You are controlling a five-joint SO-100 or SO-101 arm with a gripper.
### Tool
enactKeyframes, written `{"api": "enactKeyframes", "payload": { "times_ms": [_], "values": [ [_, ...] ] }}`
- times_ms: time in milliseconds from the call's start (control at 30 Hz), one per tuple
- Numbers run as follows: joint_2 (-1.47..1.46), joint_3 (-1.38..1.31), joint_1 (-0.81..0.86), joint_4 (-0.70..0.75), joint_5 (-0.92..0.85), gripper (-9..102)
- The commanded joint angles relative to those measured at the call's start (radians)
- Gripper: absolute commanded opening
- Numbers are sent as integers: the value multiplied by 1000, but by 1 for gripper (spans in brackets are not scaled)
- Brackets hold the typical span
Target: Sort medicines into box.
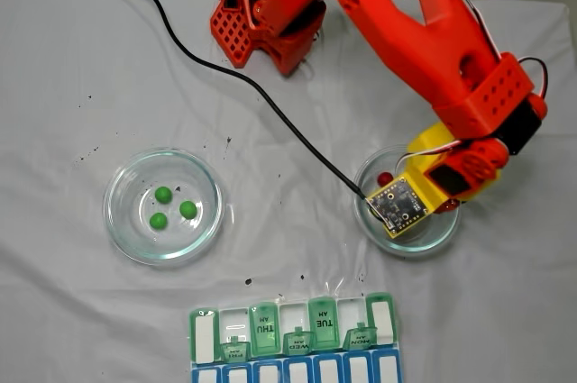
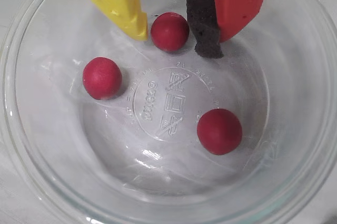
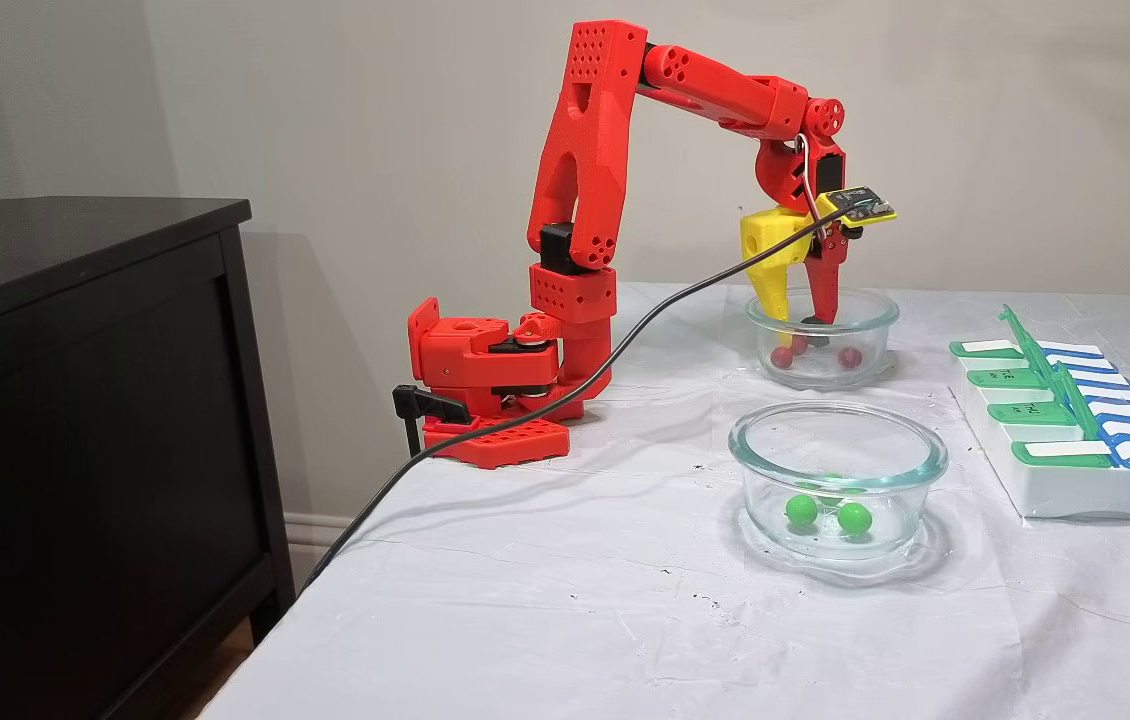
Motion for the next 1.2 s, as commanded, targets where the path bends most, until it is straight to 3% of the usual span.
{"api": "enactKeyframes", "payload": {
  "times_ms": [0,233,700,1167],
  "values": [
    [2,-52,-48,12,8,17],
    [-17,-58,-55,20,17,16],
    [-37,-58,-64,6,-6,1],
    [138,-156,77,51,-54,0]
  ]
}}
